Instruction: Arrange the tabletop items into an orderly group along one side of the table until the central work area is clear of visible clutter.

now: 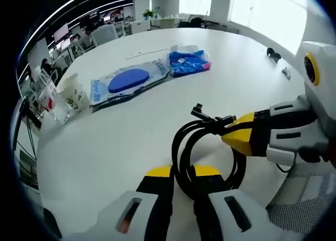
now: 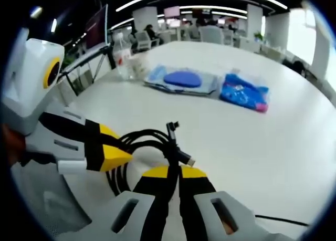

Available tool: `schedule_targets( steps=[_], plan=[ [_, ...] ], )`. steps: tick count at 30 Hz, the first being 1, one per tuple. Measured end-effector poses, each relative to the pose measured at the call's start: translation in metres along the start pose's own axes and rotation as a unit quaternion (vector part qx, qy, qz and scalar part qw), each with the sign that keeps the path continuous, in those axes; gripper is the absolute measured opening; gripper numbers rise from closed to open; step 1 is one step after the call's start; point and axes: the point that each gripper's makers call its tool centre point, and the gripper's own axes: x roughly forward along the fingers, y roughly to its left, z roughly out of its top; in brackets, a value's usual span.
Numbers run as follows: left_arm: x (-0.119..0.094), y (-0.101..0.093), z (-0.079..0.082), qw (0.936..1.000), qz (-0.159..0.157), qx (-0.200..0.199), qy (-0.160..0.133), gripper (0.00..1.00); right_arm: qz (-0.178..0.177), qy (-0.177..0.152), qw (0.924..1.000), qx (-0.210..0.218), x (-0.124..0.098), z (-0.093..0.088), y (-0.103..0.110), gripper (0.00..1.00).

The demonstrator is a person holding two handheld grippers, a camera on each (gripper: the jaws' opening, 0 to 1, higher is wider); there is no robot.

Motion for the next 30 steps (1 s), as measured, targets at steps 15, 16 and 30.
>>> schedule_targets(
  steps=[15,16,30],
  plan=[
    [-0.001,0.012,0.031,0.9998,0.003,0.005,-0.019,0.11,0.006,-0.020,0.9996,0.020,0.004,0.031,-0.009,0.02],
    [-0.001,0.013,0.034,0.9998,0.004,0.006,-0.020,0.11,0.006,-0.022,0.9995,0.021,0.005,0.033,-0.010,0.02],
    [0.010,0.024,0.064,0.9993,0.006,-0.002,-0.036,0.11,0.003,-0.032,0.9992,0.025,0.016,0.059,-0.028,0.02]
  ],
)
